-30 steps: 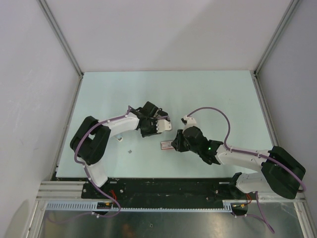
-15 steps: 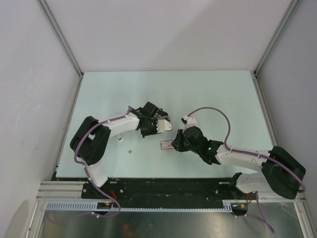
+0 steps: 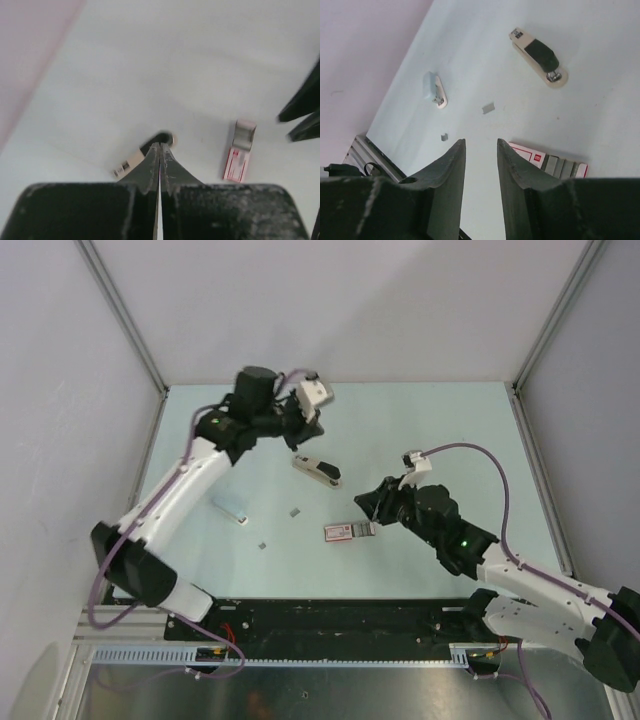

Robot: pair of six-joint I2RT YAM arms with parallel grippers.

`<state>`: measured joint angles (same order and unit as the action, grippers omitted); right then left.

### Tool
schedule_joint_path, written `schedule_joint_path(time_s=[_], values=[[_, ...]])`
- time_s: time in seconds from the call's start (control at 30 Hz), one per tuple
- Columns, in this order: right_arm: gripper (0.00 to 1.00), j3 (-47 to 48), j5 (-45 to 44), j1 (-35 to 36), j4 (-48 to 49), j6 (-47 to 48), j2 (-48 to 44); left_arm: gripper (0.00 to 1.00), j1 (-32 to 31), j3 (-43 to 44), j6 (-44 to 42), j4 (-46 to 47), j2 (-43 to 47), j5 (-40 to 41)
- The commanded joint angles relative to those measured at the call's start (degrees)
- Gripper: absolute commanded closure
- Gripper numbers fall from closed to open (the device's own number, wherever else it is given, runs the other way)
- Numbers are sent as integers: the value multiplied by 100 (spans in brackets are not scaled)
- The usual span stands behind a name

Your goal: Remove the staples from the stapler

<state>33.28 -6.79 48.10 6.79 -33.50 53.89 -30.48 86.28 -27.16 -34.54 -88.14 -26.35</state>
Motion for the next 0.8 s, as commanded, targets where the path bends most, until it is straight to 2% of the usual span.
schedule_joint_path(time_s=[0.0, 0.13, 0.23, 0.33, 0.43, 0.6, 0.77], values=[[63, 301, 173, -61, -13, 215, -151, 100, 54, 417, 1056, -118, 442, -1152], [62, 310, 223, -50, -147, 205, -199, 98, 52, 56, 1059, -121, 575, -1328], [61, 303, 170, -32, -259, 200, -165, 90, -97, -350, 611, -161, 654, -577], [58, 232, 168, 1, -223, 169, 70, 73, -276, -889, 173, -166, 624, 243], [55, 40, 190, 86, 3, 55, 437, 62, -335, -1393, 125, -163, 420, 746], [55, -202, 196, 335, 433, -110, 1058, 52, -347, -1826, 336, -97, -140, 1267], [54, -216, 53, 541, 644, -122, 1369, 47, -355, -1861, 540, 143, -593, 1605]])
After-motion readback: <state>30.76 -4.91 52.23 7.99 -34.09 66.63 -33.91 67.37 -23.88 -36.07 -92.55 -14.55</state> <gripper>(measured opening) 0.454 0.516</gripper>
